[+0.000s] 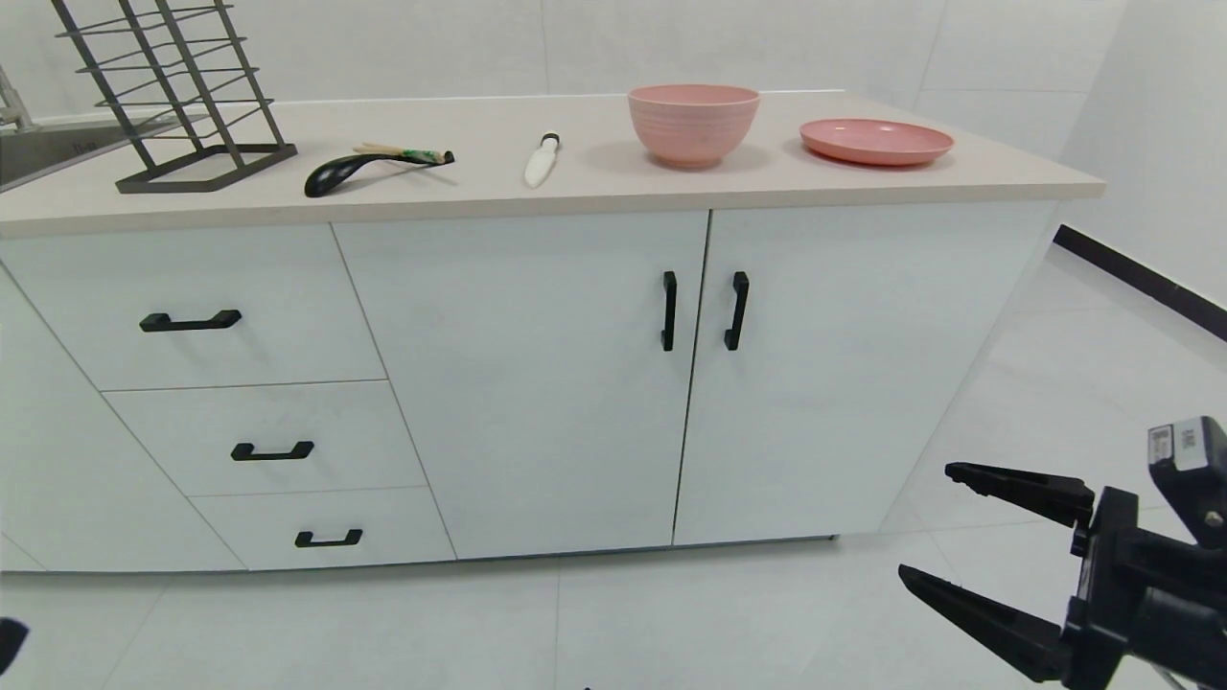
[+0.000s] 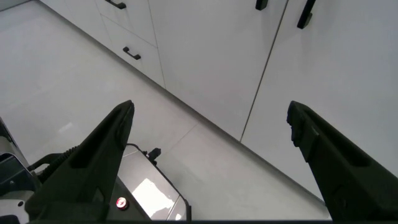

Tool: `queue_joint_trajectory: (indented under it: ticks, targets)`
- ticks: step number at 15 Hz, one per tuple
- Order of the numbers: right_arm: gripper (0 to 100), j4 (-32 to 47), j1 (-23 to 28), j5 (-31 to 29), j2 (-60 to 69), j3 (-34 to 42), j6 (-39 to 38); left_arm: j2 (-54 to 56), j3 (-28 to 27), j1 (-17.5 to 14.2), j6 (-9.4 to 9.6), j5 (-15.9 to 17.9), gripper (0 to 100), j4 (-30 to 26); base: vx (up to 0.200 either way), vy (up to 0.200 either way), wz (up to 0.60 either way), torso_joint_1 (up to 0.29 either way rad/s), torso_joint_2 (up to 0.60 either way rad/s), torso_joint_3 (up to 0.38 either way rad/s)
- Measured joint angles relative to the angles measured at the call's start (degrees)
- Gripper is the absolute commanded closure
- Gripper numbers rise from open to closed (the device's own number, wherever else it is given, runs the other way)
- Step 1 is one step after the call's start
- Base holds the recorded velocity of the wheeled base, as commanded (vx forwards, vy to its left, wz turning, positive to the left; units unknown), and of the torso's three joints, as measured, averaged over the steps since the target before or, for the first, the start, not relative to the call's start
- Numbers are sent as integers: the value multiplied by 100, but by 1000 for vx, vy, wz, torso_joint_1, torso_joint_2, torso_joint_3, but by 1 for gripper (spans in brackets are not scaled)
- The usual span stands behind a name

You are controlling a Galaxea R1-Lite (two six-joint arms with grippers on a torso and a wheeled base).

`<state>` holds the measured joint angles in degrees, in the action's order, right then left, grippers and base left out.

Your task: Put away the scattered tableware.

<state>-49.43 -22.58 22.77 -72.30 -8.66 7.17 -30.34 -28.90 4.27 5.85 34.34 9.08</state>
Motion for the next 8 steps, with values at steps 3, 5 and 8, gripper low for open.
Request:
queue_joint_trajectory:
  ticks: [3, 5, 8]
  targets:
    - [0, -22, -7, 123, -171, -206, 16, -402, -119, 247, 107, 477, 0, 28, 0, 0, 0, 0, 0, 0]
    - [0, -33, -7, 128, -297, -319, 57, -603, -52, 535, 273, 512, 0, 20, 0, 0, 0, 0, 0, 0]
    - [0, -27, -18, 130, -427, -424, 85, -992, 13, 852, 644, 505, 0, 22, 0, 0, 0, 0, 0, 0]
